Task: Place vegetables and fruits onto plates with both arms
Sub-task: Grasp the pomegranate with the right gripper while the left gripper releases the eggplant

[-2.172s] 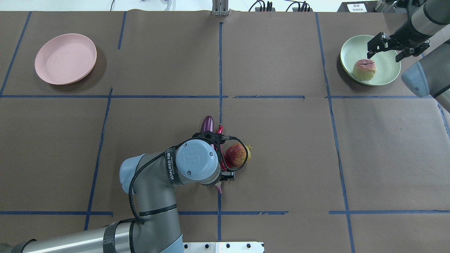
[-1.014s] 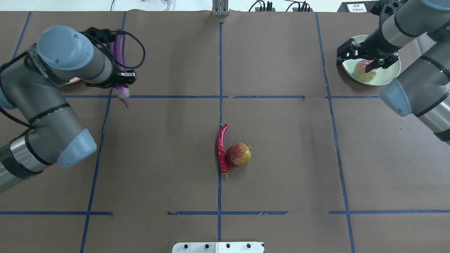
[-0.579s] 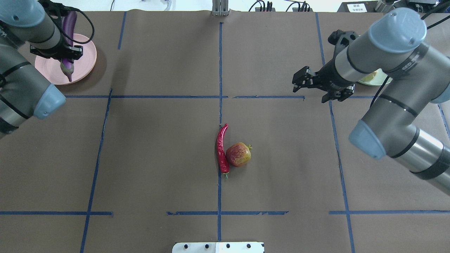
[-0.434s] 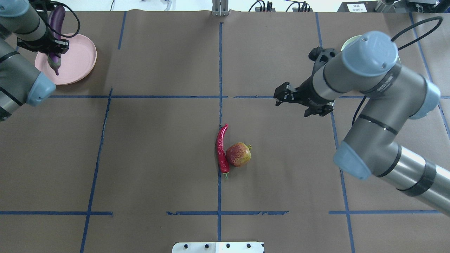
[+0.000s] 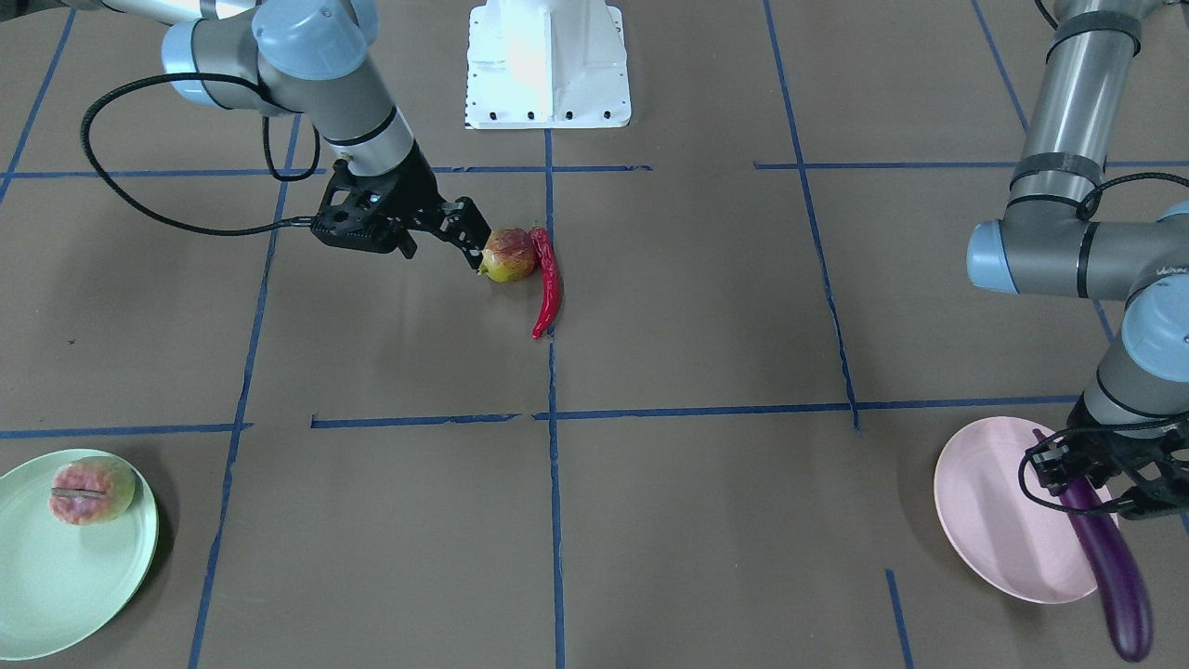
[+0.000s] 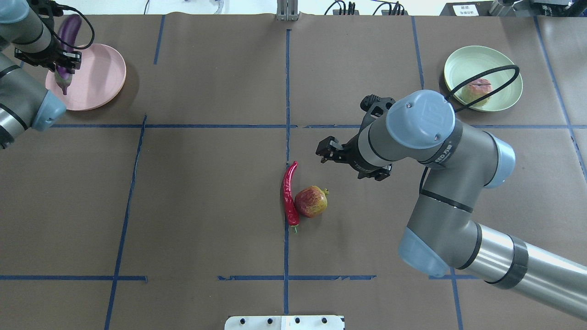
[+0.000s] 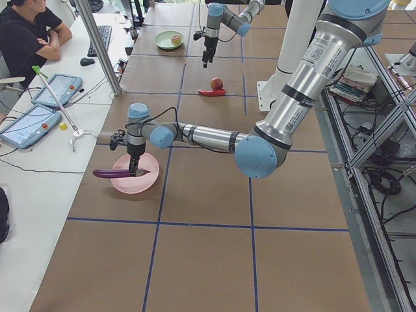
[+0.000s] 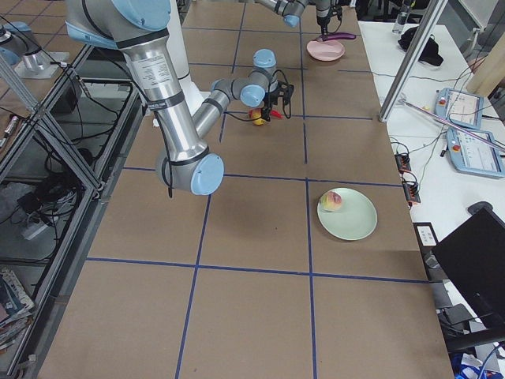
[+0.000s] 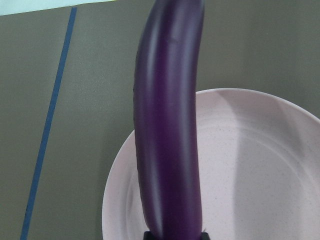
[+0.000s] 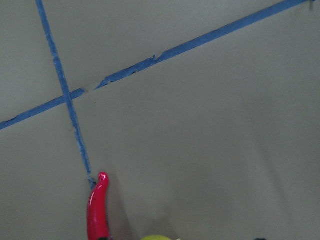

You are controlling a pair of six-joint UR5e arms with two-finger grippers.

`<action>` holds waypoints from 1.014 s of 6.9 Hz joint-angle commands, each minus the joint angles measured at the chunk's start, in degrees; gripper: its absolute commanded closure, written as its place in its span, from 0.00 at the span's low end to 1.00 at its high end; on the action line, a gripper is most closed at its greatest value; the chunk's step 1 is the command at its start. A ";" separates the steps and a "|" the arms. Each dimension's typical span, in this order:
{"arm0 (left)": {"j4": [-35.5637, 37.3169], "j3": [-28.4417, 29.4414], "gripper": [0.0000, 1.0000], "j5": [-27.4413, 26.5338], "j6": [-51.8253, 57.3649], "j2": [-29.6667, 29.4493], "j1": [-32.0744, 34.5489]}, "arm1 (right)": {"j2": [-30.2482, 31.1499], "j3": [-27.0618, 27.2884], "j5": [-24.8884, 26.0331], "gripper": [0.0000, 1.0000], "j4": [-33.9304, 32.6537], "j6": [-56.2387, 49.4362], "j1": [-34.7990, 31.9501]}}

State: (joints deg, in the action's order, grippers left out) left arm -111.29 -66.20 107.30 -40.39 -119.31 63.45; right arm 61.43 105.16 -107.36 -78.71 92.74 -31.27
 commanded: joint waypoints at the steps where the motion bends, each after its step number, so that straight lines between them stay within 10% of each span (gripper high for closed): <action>1: -1.03 -0.24 0.00 0.97 -0.30 -0.31 -0.08 | -2.62 -2.57 2.68 0.00 -0.04 3.32 2.35; 7: -1.47 -8.32 0.00 12.30 -8.27 0.65 0.19 | -8.35 -7.07 6.11 0.00 -10.32 14.29 8.14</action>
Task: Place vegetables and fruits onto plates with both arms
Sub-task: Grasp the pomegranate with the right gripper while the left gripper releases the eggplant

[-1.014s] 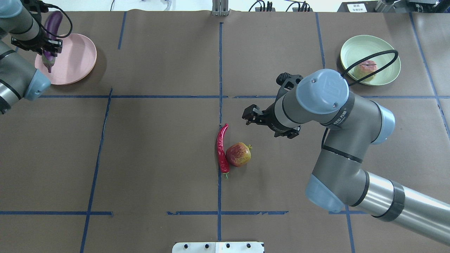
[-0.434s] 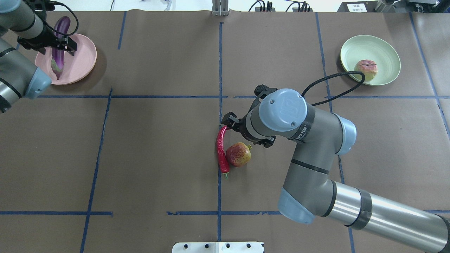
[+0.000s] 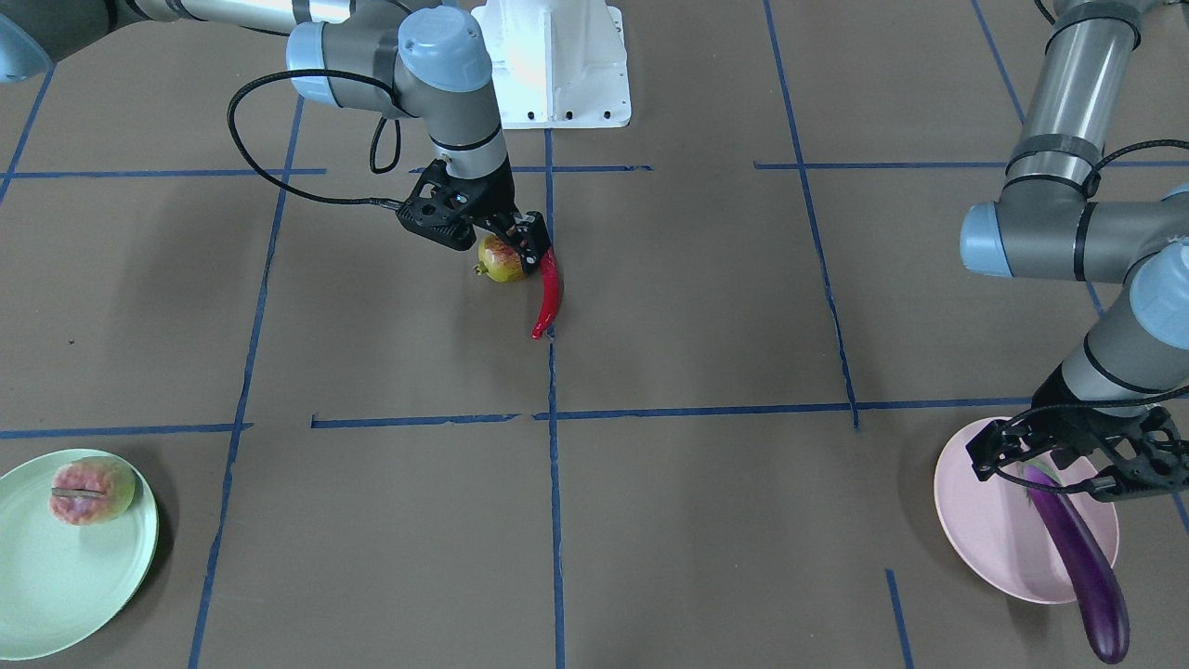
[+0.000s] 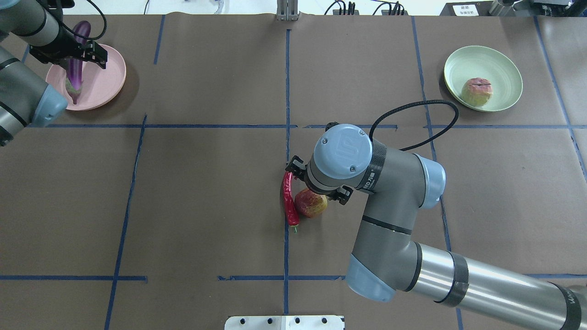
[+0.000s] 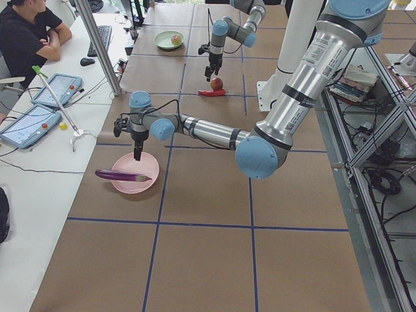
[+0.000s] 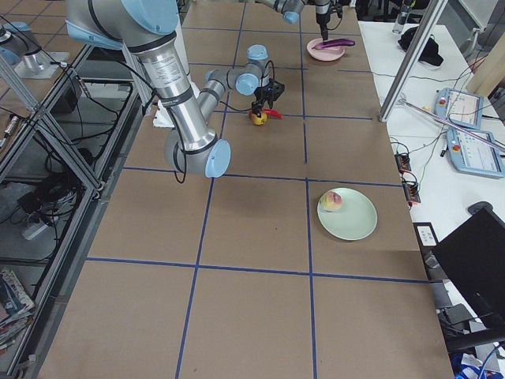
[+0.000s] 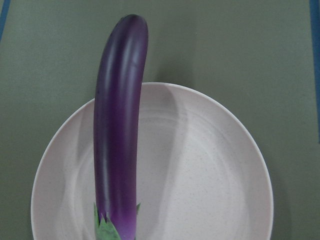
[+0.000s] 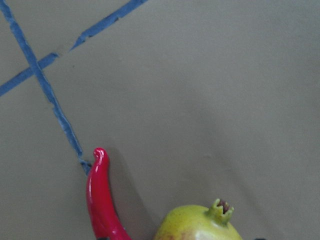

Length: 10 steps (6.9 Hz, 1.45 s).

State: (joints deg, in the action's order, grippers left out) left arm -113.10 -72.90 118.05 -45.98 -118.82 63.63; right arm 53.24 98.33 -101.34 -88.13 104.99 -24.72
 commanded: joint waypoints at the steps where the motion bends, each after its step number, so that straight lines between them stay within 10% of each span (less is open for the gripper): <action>1: 0.51 -3.98 0.00 2.53 -4.71 0.25 -0.17 | -0.07 -0.68 0.52 0.00 -0.82 2.15 2.39; 2: 0.59 -6.00 0.00 5.58 -9.25 0.34 -0.43 | -0.41 -2.07 0.61 0.00 -0.39 2.24 2.92; 3: 0.07 -9.33 0.00 7.88 -14.26 1.04 -1.13 | -0.50 -2.26 0.61 0.22 -0.12 3.98 2.93; 4: 0.24 -15.54 0.00 7.46 -19.88 2.35 -7.58 | -0.07 -2.00 0.53 0.95 -0.03 4.43 2.84; 8: 0.51 -24.92 0.00 -5.77 -41.08 -0.61 -29.11 | 2.92 2.57 -3.85 1.00 -0.82 -5.88 -12.14; 10: 10.70 -23.44 0.01 -8.71 -40.51 -7.96 -33.02 | 3.28 -3.88 -4.57 1.00 -0.21 -19.67 -22.08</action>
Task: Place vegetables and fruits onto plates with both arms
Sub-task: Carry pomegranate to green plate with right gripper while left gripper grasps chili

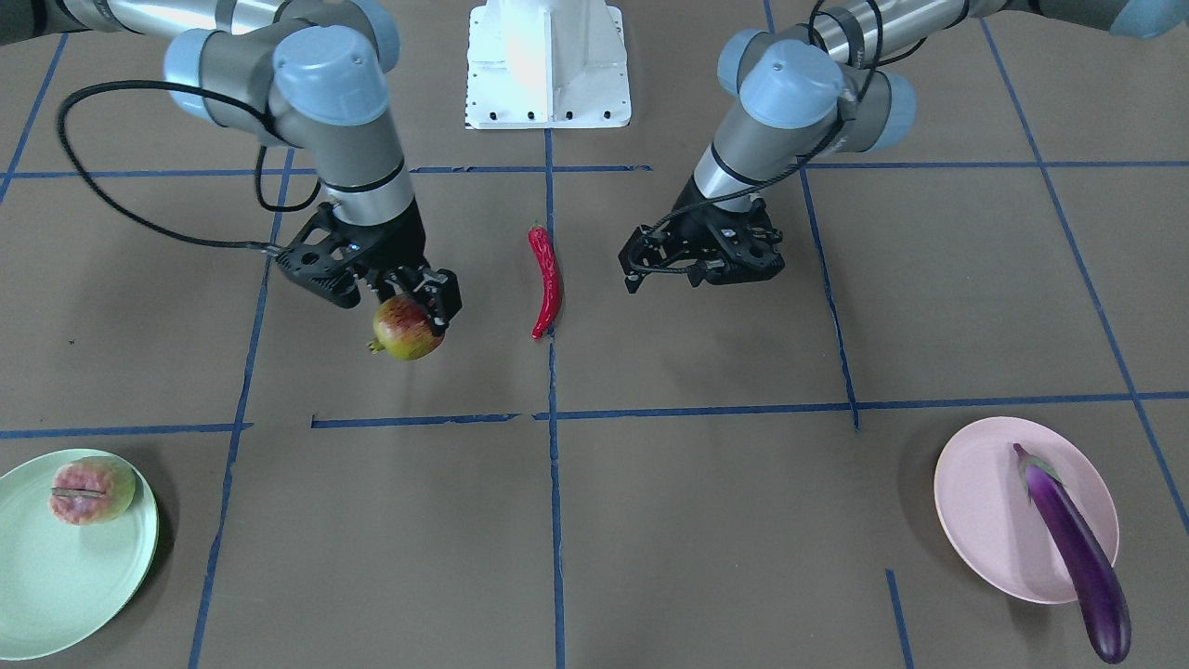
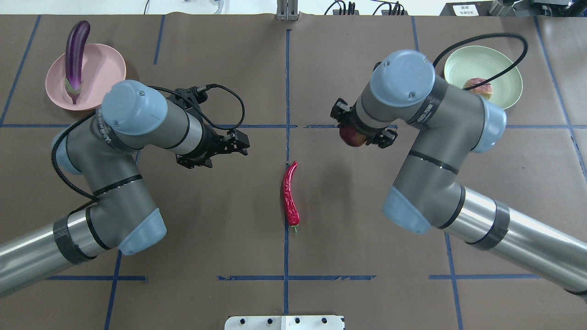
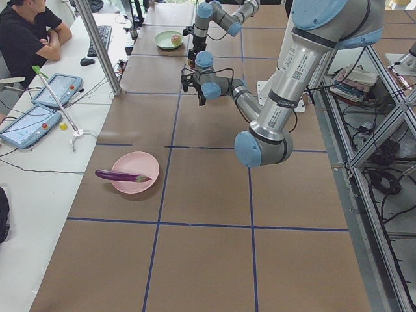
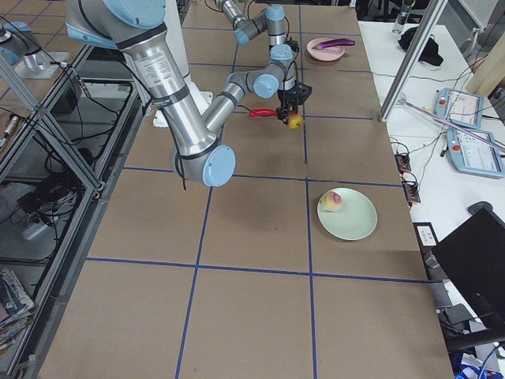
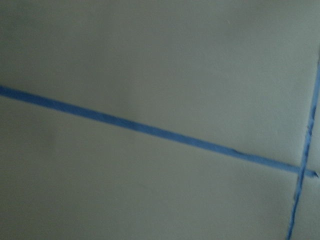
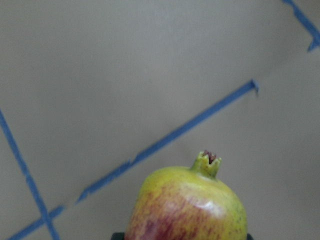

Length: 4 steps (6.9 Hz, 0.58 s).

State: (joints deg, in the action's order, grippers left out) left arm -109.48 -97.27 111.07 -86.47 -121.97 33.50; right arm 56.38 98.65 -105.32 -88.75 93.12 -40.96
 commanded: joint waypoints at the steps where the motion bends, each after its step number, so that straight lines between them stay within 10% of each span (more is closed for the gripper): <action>1: 13.27 1.55 0.00 -2.34 6.16 -7.91 -3.87 | -0.21 -9.56 -0.76 1.00 0.60 -14.65 -9.54; 4: 12.98 9.53 0.00 -9.47 13.50 -13.98 -8.10 | -3.89 -32.20 -0.32 1.00 11.99 -27.34 -19.82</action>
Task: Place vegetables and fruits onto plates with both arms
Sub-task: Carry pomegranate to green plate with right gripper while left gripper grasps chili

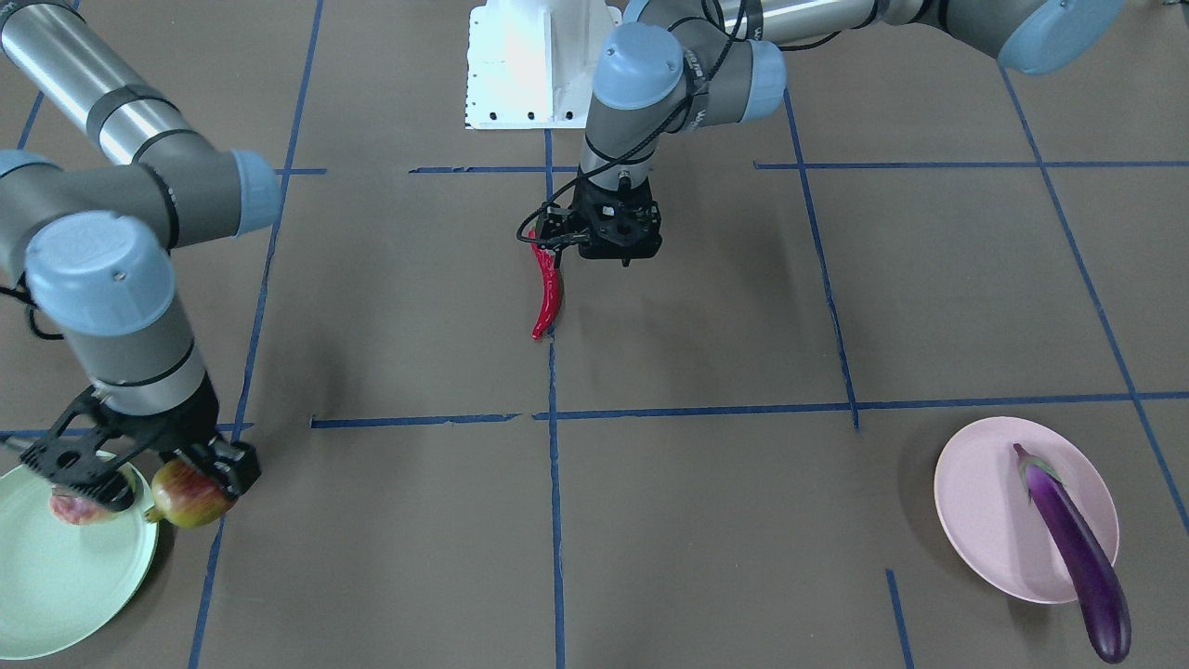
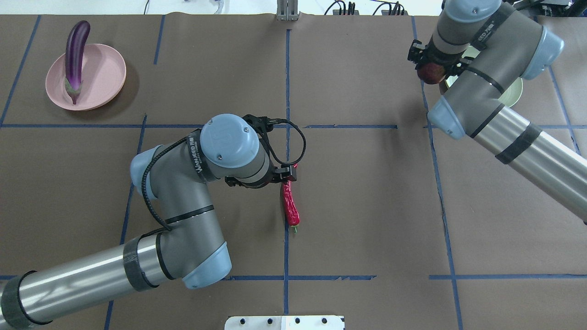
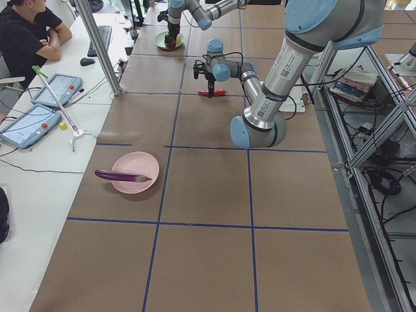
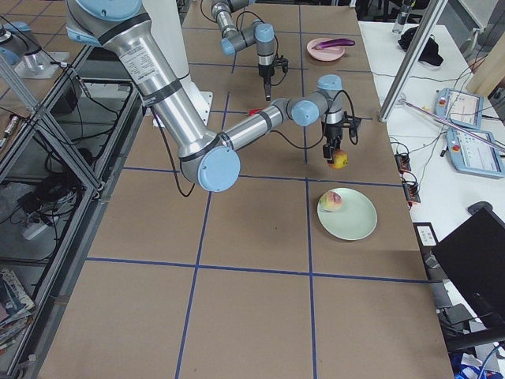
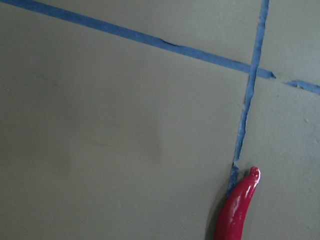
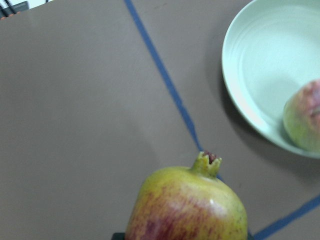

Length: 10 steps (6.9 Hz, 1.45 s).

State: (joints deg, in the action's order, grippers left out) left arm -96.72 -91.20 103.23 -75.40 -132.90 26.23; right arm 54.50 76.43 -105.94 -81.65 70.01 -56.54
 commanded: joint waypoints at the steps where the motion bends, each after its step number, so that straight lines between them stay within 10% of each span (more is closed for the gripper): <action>1: 0.30 3.83 0.00 -1.63 2.45 -3.24 -1.35 | -2.12 -13.55 0.47 1.00 6.14 -9.31 -7.15; 6: 0.30 10.14 0.11 -2.07 2.27 -6.30 -2.67 | 0.43 -18.33 2.32 0.96 6.24 -10.51 -7.97; 7: 0.39 10.25 0.54 -1.98 1.49 -6.84 -2.76 | 0.95 -18.25 2.31 0.77 6.24 -10.51 -7.01; 8: 0.30 10.25 0.94 -1.98 1.05 -7.02 -2.76 | 1.04 -17.99 2.49 0.01 6.33 -10.68 -6.57; 10: 0.39 10.16 1.00 -1.98 0.87 -6.76 -2.93 | 0.96 -16.67 2.14 0.00 6.33 -17.33 -6.74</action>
State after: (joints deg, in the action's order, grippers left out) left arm -96.43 -81.01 101.25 -74.36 -139.69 23.39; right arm 55.48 58.89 -103.58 -75.33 55.97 -63.24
